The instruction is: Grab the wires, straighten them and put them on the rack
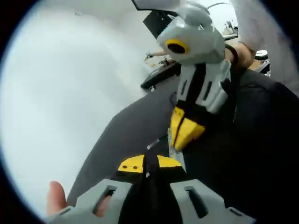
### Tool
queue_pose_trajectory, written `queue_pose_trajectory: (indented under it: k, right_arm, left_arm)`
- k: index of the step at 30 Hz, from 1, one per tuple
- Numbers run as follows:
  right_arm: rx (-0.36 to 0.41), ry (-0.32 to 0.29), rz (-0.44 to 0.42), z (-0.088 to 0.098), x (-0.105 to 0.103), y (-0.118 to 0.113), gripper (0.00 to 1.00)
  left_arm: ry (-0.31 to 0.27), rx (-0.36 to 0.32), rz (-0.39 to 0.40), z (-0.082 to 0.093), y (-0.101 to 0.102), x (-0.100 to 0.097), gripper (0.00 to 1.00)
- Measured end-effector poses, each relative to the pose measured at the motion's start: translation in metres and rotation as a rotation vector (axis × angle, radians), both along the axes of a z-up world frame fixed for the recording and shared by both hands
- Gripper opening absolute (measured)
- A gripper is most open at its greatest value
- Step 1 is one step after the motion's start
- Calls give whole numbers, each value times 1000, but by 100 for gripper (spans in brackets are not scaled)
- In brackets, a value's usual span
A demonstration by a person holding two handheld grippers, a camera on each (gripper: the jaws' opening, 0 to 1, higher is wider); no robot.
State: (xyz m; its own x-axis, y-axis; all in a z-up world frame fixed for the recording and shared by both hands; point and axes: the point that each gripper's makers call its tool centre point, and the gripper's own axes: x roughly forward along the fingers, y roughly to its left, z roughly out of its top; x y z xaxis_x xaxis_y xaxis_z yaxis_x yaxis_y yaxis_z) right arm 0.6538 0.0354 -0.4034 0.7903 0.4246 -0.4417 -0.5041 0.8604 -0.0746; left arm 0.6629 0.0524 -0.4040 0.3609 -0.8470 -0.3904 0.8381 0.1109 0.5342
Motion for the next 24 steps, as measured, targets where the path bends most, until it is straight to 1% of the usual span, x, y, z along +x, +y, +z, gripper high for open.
queue_pose_trajectory:
  k: [1,2,3,5,6,7,8,10,12,13,15,16,18,20,21,22,23,24]
  right_arm:
    - [4,2,6,2,4,-1,1]
    - [26,16,18,2,3,1,1]
    - [65,42,42,0,-4,3,1]
    - [71,38,51,0,-5,4,1]
    - [70,33,52,0,-5,5,1]
    - [81,28,53,1,-5,6,1]
    - [87,34,52,1,-5,6,1]
    - [106,44,58,1,-6,8,1]
    - [120,50,58,1,-5,9,1]
    - [122,39,53,2,-5,9,1]
    - [109,7,45,4,-6,9,1]
    - [87,-8,45,3,-5,9,1]
    - [88,-8,44,1,-3,9,1]
    - [98,16,47,-3,-4,10,1]
    - [108,27,47,-5,-5,11,1]
    - [112,40,47,-7,-5,13,1]
    - [110,45,50,-9,-3,11,1]
    - [114,46,48,-9,-3,12,1]
  left_arm:
    - [3,1,-1,-1,0,0,9]
    - [5,-4,0,-2,-3,-4,10]
    - [9,-6,7,-1,-4,-4,10]
    - [7,-8,6,-1,-5,-4,10]
    - [9,-14,9,0,-5,1,11]
    - [14,-19,6,0,-5,1,13]
    - [10,-19,-1,1,-5,2,14]
    - [-3,-20,-5,1,-4,2,15]
    - [-25,-4,-2,1,-2,2,14]
    - [-36,9,15,1,-1,5,10]
    - [-17,-9,52,3,0,7,7]
    - [-31,-6,54,4,-3,2,7]
    - [-112,53,46,2,-2,4,6]
    - [-160,94,31,-1,-2,3,6]
    - [-202,138,26,-4,0,2,6]
    - [-241,153,18,-4,0,2,6]
    - [-302,193,4,-4,1,0,5]
    - [-359,211,2,0,-1,-2,5]
